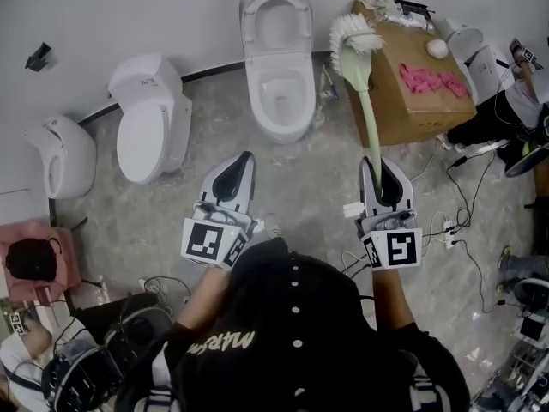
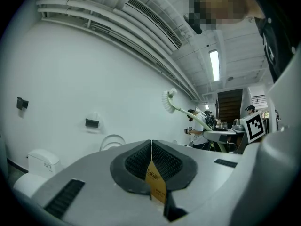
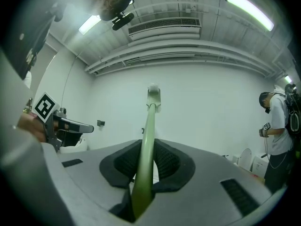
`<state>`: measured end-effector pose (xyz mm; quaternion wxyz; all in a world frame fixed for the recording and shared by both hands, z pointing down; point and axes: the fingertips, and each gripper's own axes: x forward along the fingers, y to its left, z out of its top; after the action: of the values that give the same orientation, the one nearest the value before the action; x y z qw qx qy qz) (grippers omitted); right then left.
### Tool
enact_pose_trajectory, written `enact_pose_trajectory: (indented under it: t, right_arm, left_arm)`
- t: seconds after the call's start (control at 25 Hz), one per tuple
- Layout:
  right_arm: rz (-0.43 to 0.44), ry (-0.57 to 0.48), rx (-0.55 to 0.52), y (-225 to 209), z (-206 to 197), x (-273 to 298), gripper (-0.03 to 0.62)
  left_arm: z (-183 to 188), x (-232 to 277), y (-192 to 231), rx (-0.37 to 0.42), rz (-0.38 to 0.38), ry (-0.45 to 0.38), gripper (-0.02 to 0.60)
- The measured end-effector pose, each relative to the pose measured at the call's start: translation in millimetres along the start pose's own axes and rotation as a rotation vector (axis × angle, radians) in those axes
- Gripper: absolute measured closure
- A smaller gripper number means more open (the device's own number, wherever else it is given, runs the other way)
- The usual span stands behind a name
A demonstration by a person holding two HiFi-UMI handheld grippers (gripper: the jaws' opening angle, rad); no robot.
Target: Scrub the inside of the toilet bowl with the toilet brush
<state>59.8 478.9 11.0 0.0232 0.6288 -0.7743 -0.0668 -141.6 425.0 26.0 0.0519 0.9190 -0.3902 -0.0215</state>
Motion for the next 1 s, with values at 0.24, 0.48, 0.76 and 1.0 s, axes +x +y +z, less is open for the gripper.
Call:
enact_pose_trajectory:
  t: [0.24,0.48,0.76,1.0]
  right_arm:
    - [-0.019,0.004,-0.004,7,-2,43,0.511]
    - [-0.042,0.013,-0.001,9,-8,58,0.511]
    - [-0.053,0.014,0.010,8,-10,66,0.511]
    - [-0.042,0.004,0.019,-3,-15,86,0.510]
  left_arm:
    - [4,17,38,0.007,-0.029,0.005,0.552]
    - [5,23,63,0.015,-0.032,0.005,0.552]
    - [-4,31,64,0.000,-0.048,0.024,0.552]
    - [-8,48,71,-0.004,-0.042,0.030,0.552]
